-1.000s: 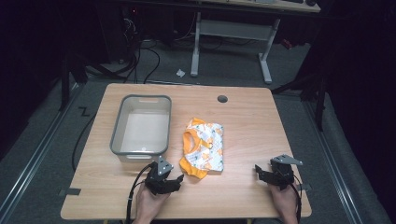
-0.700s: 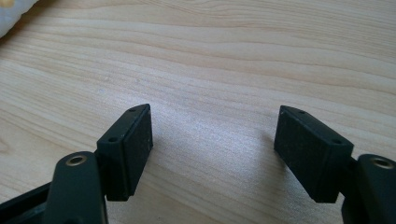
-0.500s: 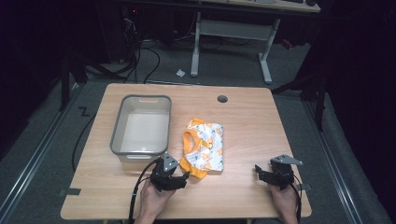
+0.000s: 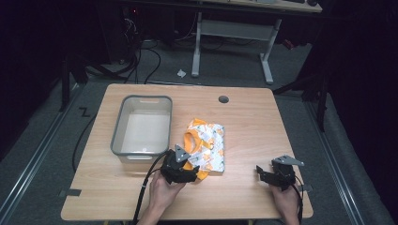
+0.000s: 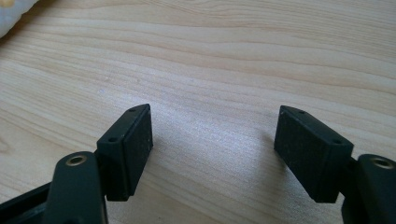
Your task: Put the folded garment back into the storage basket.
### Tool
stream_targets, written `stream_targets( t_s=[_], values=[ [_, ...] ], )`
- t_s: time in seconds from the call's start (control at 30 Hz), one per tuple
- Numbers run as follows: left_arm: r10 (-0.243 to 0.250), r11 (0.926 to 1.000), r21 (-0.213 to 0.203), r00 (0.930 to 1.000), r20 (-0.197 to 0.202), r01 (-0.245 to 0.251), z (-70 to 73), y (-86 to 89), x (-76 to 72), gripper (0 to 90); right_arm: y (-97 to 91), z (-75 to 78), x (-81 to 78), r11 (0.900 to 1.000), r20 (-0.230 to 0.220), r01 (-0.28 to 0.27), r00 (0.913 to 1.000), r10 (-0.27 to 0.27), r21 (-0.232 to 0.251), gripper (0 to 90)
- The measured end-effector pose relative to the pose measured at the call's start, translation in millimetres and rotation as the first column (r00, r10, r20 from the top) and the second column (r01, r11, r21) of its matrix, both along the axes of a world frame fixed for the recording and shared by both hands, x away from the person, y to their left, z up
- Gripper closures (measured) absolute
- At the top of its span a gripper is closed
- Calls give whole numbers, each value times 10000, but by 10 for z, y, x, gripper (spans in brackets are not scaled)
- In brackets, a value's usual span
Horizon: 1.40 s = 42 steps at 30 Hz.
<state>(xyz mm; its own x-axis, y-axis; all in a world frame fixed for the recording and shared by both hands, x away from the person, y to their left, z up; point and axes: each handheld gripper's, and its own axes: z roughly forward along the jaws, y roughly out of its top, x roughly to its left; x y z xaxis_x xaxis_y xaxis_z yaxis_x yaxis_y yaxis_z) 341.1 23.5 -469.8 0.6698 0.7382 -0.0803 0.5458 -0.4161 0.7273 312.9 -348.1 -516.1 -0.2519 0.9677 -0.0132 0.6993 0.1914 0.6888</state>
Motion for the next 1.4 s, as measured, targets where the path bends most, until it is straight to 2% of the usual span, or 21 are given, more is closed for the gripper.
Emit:
stream_targets(
  t_s=[0.4,0.57,0.7,0.77,0.97,1.1,1.17,1.23,1.4],
  values=[
    [338,9994,51,9990,-288,-337,39,-158,248,221,1,0,0,10000,0,-5,10000,5,9,283],
    [466,9982,397,9974,-545,-444,3,-236,356,199,0,0,0,10000,-1,-5,10000,5,1,283],
    [535,9977,462,9965,-648,-506,-20,-293,428,199,0,0,0,10000,0,-4,10000,4,2,283],
    [638,9965,594,9946,-817,-590,-65,-327,497,195,0,0,0,10000,1,-6,10000,6,1,283],
    [883,9934,827,9907,-1035,-799,-170,-372,586,194,0,0,0,10000,-1,-6,10000,6,2,283],
    [1184,9865,1278,9850,-1256,-1023,-307,-408,651,193,1,1,-1,10000,-15,1,10000,-1,16,283],
    [1223,9859,1305,9835,-1331,-1049,-332,-406,662,193,0,0,0,10000,-1,-5,10000,5,3,283],
    [1285,9868,1182,9792,-1568,-1106,-376,-395,689,187,0,0,0,10000,-1,-5,10000,5,2,283],
    [1230,9870,1225,9798,-1575,-1042,-392,-397,695,185,0,0,0,10000,-3,-6,10000,6,2,283]
  ],
)
